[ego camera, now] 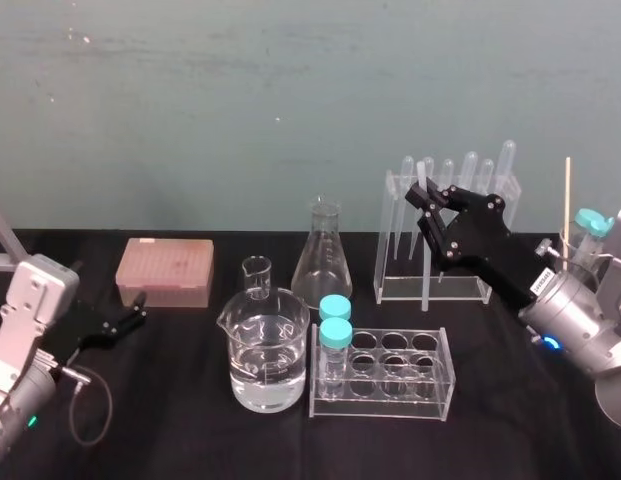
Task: Pick up the stirring rod with one hand, then place it down.
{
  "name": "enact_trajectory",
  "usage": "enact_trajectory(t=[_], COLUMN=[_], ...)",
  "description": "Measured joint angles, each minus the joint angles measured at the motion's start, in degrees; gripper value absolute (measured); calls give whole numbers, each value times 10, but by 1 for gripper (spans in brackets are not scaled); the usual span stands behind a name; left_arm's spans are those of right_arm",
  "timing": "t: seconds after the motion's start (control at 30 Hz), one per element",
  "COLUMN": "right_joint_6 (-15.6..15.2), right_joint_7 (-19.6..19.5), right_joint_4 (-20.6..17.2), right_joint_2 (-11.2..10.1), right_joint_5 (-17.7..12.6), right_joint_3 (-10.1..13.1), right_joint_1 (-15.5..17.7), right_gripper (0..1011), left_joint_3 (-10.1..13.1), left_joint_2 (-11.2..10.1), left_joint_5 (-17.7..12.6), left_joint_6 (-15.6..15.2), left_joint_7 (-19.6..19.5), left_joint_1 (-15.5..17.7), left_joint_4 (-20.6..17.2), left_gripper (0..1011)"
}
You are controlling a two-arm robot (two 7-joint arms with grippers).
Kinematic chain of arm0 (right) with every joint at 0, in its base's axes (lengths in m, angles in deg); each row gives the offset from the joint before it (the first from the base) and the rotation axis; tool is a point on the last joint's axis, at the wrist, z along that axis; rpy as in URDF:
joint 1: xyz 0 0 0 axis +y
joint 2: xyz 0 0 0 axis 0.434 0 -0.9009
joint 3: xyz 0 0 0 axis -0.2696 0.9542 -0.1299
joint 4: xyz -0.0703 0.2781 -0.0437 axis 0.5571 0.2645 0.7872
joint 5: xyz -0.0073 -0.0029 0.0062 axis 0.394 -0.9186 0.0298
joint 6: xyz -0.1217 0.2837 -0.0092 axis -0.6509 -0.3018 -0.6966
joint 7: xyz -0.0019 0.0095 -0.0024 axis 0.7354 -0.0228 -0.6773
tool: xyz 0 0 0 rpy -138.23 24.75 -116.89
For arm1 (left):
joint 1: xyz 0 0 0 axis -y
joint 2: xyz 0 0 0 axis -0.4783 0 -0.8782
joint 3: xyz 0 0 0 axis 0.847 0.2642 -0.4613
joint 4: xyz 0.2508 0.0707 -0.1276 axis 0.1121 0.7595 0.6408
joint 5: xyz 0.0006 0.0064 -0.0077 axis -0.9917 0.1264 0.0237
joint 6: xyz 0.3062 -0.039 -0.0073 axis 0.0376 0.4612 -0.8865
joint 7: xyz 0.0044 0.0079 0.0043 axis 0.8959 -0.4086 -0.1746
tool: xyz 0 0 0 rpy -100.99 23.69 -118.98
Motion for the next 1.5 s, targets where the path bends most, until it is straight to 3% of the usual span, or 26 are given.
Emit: enact_trajectory(t=[1.5], right_joint_6=[3], right_joint_7=[2], right_joint_4=[-1], right_joint_2=[0], right_joint_5=[-2], right_joint_3=[0], right_joint_1=[-1], right_gripper=[69], left_joint_3=[0], left_joint_2=[0], left_joint_5=[0], left_joint_6=[0], left_joint_7=[0], left_joint_1=[0], left_joint_4=[0], left_gripper=[1000])
